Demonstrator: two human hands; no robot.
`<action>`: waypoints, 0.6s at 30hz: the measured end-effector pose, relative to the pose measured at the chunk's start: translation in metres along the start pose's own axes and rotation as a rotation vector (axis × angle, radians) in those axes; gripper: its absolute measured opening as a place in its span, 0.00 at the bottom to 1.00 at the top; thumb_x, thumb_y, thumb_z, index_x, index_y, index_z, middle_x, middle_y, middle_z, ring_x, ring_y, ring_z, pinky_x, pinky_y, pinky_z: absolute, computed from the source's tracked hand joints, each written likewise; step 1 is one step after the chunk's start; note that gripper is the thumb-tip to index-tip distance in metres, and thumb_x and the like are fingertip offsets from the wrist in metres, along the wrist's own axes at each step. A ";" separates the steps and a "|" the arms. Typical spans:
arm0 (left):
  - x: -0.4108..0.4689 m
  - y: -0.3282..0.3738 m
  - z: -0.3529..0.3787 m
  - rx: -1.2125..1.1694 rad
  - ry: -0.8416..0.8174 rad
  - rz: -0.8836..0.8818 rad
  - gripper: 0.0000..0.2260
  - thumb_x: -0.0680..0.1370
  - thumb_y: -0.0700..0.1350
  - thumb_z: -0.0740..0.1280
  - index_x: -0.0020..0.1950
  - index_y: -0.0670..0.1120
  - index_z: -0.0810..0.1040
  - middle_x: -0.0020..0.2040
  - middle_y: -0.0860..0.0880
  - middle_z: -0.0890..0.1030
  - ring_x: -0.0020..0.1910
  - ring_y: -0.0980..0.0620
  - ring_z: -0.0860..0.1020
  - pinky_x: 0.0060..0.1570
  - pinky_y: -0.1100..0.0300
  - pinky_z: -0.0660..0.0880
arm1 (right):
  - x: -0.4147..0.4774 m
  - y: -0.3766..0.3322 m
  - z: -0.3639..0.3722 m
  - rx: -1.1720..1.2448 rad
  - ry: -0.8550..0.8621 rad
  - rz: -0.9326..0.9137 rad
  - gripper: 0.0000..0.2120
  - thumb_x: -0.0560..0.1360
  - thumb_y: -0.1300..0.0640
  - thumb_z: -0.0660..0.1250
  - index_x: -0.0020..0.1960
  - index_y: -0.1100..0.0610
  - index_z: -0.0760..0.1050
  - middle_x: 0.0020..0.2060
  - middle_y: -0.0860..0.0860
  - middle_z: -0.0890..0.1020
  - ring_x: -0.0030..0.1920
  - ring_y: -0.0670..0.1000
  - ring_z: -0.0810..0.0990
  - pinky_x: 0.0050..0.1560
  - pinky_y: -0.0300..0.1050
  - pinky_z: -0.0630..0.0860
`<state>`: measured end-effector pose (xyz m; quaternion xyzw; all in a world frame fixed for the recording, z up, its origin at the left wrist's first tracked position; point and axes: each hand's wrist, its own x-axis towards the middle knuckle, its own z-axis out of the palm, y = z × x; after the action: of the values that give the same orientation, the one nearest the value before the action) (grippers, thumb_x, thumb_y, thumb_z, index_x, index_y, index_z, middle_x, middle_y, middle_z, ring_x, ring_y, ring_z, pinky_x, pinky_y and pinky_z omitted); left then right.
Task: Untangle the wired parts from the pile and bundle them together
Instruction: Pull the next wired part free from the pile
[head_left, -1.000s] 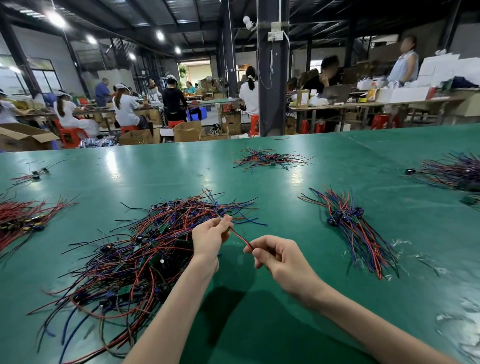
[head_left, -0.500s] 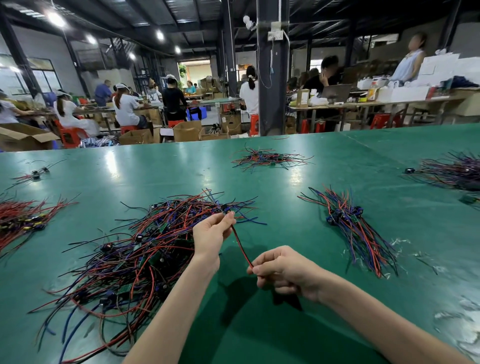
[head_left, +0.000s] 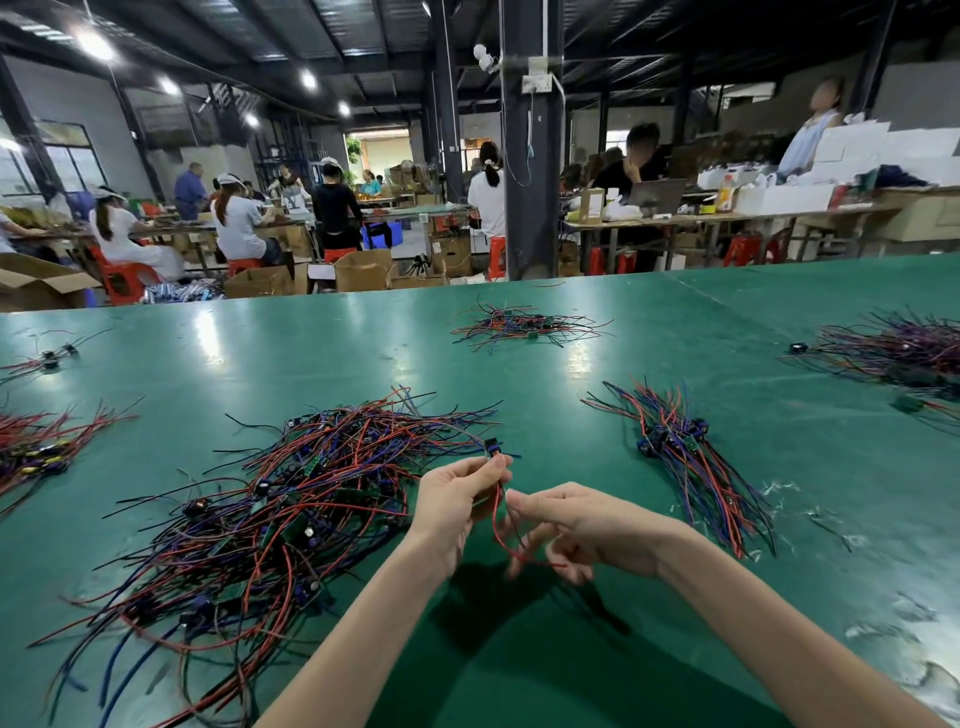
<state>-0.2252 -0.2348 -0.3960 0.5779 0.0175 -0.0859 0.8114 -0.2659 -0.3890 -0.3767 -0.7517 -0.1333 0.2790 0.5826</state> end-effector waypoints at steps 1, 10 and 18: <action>0.000 -0.001 0.000 -0.001 -0.001 -0.004 0.03 0.74 0.38 0.70 0.44 0.39 0.81 0.32 0.48 0.81 0.32 0.54 0.76 0.36 0.65 0.74 | -0.001 0.001 -0.001 -0.030 -0.013 0.007 0.25 0.72 0.37 0.60 0.53 0.58 0.76 0.45 0.59 0.84 0.21 0.46 0.72 0.20 0.35 0.68; 0.003 0.000 -0.002 -0.098 0.003 -0.044 0.04 0.75 0.38 0.68 0.45 0.38 0.81 0.33 0.48 0.81 0.36 0.53 0.76 0.42 0.61 0.73 | -0.007 -0.002 -0.005 -0.180 -0.252 0.053 0.25 0.81 0.39 0.48 0.62 0.54 0.73 0.52 0.61 0.83 0.18 0.47 0.69 0.19 0.36 0.63; -0.001 -0.001 0.000 -0.017 -0.049 -0.036 0.06 0.74 0.39 0.69 0.47 0.37 0.81 0.34 0.47 0.80 0.32 0.53 0.76 0.29 0.62 0.74 | 0.007 0.010 -0.001 0.065 0.122 -0.127 0.10 0.78 0.52 0.65 0.44 0.58 0.78 0.38 0.58 0.85 0.17 0.43 0.61 0.17 0.33 0.55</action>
<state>-0.2267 -0.2346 -0.3964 0.5684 0.0088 -0.1144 0.8147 -0.2611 -0.3892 -0.3882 -0.7379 -0.1358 0.1993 0.6304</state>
